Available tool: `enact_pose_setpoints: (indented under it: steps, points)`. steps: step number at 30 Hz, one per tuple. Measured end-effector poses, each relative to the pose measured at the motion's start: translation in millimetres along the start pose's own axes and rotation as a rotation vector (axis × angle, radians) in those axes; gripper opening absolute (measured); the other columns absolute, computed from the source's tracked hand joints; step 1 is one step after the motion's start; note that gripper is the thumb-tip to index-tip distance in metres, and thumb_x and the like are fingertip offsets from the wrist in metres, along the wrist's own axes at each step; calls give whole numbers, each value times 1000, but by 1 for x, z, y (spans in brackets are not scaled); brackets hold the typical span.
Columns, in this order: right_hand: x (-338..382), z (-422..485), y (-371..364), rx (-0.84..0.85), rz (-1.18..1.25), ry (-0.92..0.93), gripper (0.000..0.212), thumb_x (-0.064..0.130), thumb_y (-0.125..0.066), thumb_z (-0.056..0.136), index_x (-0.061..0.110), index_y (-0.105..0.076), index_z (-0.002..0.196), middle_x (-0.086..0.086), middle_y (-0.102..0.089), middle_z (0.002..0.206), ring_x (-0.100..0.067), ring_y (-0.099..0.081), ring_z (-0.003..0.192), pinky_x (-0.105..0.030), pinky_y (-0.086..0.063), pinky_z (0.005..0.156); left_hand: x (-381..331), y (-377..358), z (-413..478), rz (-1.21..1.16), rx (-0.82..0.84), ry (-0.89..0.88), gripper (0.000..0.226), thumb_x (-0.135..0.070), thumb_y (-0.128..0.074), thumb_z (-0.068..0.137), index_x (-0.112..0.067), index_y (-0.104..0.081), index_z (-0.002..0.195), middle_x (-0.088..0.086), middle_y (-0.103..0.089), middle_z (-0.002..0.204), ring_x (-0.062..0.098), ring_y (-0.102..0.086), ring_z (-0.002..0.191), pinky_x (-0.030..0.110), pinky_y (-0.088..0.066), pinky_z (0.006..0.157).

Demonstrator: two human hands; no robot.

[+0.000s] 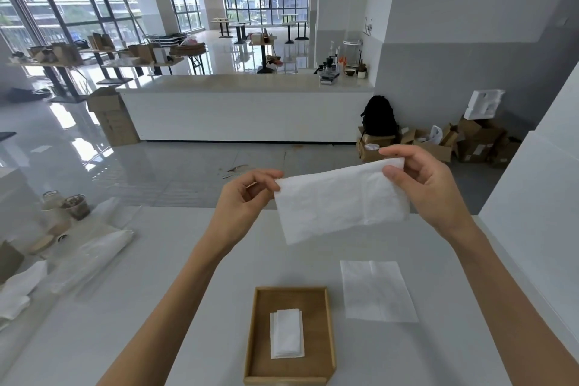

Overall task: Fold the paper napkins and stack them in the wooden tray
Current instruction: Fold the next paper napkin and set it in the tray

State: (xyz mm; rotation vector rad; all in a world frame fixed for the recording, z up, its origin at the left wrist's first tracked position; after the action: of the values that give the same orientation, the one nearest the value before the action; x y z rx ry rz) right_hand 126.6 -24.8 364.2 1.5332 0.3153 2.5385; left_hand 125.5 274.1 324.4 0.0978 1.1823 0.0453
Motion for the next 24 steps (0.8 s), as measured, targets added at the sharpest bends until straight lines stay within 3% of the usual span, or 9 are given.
enact_pose_setpoints:
  steps: [3,5,7,11,13,16,20,22,24]
  points:
    - [13,6,-6,98,-176,5,29,19,-65,96,37,-63,119,-24,-68,104,-34,-66,94,-52,-55,87,7,-5,-6,329,-16,-50,23,6,-51,99,-12,-65,104,0,-66,127,15,-64,121,29,-49,107]
    - [24,12,-19,263,-337,14,34,23,-66,95,46,-61,119,-15,-70,96,-25,-65,91,-42,-53,84,6,-25,-8,375,98,-49,24,-20,-59,101,-20,-62,124,-8,-61,137,7,-54,132,26,-42,109]
    - [37,17,-34,441,-487,24,35,24,-67,94,47,-60,120,1,-70,85,-12,-63,86,-30,-50,79,6,-52,-8,303,296,19,44,-43,-64,95,-26,-57,135,-13,-60,140,1,-51,133,26,-41,108]
    - [53,25,-51,602,-627,36,34,23,-68,93,40,-62,122,-7,-72,87,-16,-64,92,-35,-51,87,10,-90,-13,98,541,162,24,-27,-66,98,-16,-70,118,5,-76,114,19,-74,104,37,-60,90]
    - [55,27,-51,657,-676,38,33,25,-68,94,40,-62,123,11,-72,81,-7,-64,88,-32,-50,84,18,-95,-17,23,520,223,20,-23,-63,100,-11,-73,113,8,-78,109,23,-76,98,37,-62,86]
    - [50,32,-37,530,-627,25,31,40,-63,95,47,-60,125,30,-69,96,4,-62,100,-23,-48,87,21,-97,-21,-124,442,282,18,-25,-65,99,-13,-76,107,6,-79,107,24,-77,97,33,-62,81]
    - [8,21,-5,30,-131,-175,40,56,-49,98,30,-67,122,6,-73,120,-9,-66,113,-37,-53,96,21,-87,-20,-295,279,338,19,-24,-67,98,-14,-76,110,7,-79,110,26,-76,100,34,-63,82]
    - [-31,-6,-17,66,12,-472,65,77,-38,88,28,-71,115,0,-77,114,-16,-72,105,-40,-58,91,20,-79,-20,-327,213,348,18,-22,-68,97,-13,-76,110,6,-79,109,25,-77,98,30,-62,77]
    - [-55,-33,-39,196,109,-614,75,84,-39,79,28,-73,114,3,-79,107,-15,-75,99,-31,-61,79,19,-73,-21,-322,165,363,19,-19,-68,96,-11,-75,111,5,-80,108,24,-77,97,29,-62,75]
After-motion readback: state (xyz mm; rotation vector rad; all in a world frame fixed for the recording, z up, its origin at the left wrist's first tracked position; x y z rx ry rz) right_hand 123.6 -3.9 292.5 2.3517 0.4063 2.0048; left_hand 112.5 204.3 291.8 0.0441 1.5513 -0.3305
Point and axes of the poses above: each hand's wrist, its own z-axis towards the middle knuckle, its own y-axis out of the back of the hand, x = y × z, the point moved 5 cm from there along z, towards the middle knuckle
